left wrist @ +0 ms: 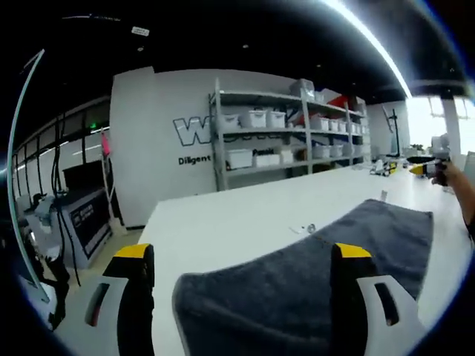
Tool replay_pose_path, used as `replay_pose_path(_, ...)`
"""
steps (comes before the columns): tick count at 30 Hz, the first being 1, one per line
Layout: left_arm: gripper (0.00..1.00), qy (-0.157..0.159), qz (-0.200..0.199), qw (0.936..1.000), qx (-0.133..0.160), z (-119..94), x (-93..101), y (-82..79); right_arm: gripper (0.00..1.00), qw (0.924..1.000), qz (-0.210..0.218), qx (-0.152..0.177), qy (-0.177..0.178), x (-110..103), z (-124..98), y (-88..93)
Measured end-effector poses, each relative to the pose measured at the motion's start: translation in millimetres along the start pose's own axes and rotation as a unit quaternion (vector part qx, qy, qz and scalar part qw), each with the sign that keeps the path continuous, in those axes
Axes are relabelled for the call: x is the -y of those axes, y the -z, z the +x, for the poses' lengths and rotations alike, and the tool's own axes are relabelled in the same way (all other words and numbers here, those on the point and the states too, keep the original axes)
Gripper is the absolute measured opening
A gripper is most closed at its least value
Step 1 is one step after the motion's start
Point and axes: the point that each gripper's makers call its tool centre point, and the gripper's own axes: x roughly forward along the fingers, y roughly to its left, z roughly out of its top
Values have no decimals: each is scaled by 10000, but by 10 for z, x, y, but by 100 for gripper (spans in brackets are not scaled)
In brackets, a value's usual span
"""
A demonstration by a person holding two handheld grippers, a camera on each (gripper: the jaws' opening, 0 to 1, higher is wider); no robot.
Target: Open the folded towel by lifting each exposed corner and separating the folded layers until the towel lies flat within the target outline without major curled edges
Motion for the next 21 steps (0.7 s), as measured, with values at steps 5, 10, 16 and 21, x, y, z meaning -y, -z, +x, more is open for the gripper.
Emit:
replay_pose_path(5,98,-55,109,9999,70,-116,30,31,100,9996,207,119,-181,-154,-135,41)
replay_pose_path(10,99,237,-72,9996,104,-178,215,44,100,9996,170,-28,-242,-298,-196,172)
replay_pose_path(16,99,320,51,9994,119,-264,370,55,100,9991,172,-99,-377,-489,-326,185)
replay_pose_path(21,99,283,87,9991,290,-456,409,-74,100,9990,200,81,-389,-583,-517,67)
